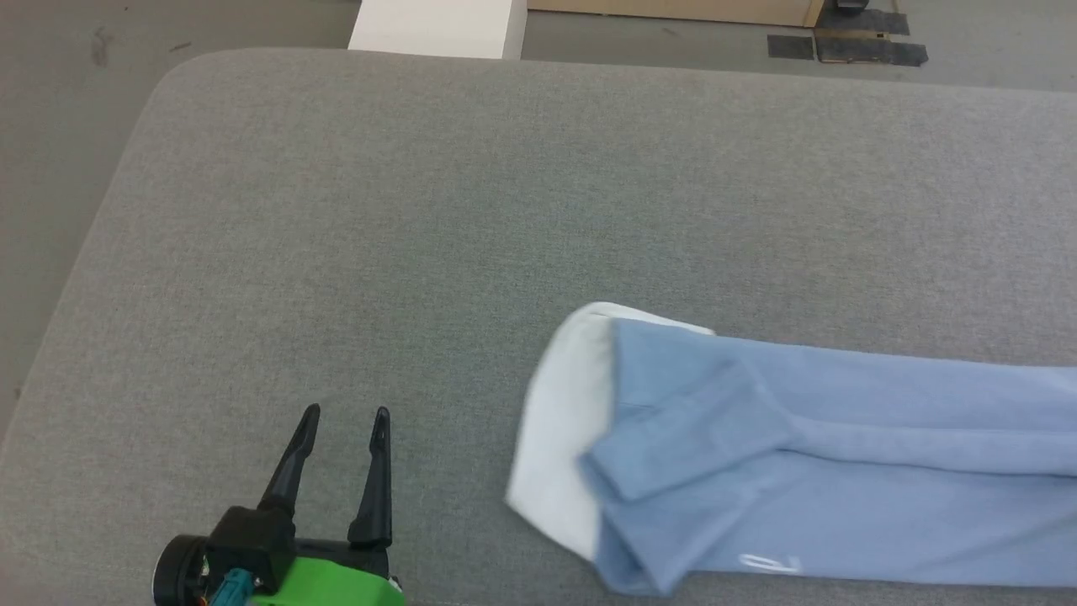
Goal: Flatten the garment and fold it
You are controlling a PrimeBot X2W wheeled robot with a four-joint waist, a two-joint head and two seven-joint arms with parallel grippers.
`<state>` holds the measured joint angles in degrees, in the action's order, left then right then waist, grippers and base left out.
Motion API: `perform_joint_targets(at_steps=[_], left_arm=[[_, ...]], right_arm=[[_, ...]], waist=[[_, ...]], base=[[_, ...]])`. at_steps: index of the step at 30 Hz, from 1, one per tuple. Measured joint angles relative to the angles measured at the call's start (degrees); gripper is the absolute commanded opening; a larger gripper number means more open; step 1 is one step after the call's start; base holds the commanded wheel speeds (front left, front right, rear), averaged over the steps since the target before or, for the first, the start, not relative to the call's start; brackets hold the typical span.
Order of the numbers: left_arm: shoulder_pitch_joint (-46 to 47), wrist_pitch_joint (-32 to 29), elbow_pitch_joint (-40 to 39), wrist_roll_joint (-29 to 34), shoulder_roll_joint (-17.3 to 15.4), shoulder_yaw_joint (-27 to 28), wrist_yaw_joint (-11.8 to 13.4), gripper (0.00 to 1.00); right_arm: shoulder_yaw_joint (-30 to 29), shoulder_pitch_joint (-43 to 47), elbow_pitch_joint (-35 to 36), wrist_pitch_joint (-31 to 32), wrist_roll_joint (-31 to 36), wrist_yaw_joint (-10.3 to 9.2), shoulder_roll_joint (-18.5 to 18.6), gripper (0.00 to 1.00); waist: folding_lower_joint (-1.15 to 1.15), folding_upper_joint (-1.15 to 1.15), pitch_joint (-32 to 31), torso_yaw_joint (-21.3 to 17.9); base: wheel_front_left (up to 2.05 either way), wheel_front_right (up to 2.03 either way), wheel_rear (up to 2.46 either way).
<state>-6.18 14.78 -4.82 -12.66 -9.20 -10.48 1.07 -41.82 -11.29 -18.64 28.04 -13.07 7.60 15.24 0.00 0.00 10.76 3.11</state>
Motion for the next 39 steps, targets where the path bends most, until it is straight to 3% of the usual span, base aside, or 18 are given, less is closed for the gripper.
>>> perform_joint_targets(at_steps=[5,11,18,19,25,32,39], left_arm=[[0.3,0.0,0.9,0.1,0.0,0.2,0.0,1.0],[0.1,0.0,1.9,-0.1,0.1,0.4,0.0,1.0],[-0.3,0.0,2.8,-0.5,0.5,0.4,-0.8,1.0],[-0.9,0.0,3.0,-0.7,0.6,0.4,-1.1,1.0],[-1.2,0.0,3.2,-0.7,0.7,0.5,-1.6,1.0],[-1.1,0.0,3.8,-0.8,1.6,0.1,-2.1,1.0],[-0.4,0.0,4.6,-0.9,2.6,-0.8,-2.6,1.0]], right_arm=[[-1.3,-0.6,-0.2,-1.2,1.1,-0.01,1.3,0.0],[4.5,-0.5,5.9,0.3,-3.0,-0.03,-2.8,0.0],[15.7,4.1,19.3,7.9,-10.2,-0.03,-7.2,0.0],[21.0,5.6,24.3,11.2,-12.9,-0.03,-9.0,0.0],[32.9,6.0,30.1,15.6,-15.4,-0.03,-10.9,0.0],[43.7,3.9,27.5,16.5,-15.6,-0.03,-11.6,0.0],[48.2,-1.5,15.8,10.3,-11.6,-0.03,-12.1,0.0]], waist=[[0.0,0.0,-0.8,-0.2],[0.0,0.0,-2.7,-0.7],[0.0,0.0,-5.1,-1.2],[0.0,0.0,-6.0,-1.0],[0.0,0.0,-6.5,0.3],[0.0,0.0,-6.4,2.3],[0.0,0.0,-5.5,4.8]], base=[[0.0,0.0,0.0],[0.0,0.0,0.0],[0.0,0.0,0.0],[0.0,0.0,0.0],[0.0,0.0,0.0],[0.0,0.0,0.0],[0.0,0.0,0.0]])
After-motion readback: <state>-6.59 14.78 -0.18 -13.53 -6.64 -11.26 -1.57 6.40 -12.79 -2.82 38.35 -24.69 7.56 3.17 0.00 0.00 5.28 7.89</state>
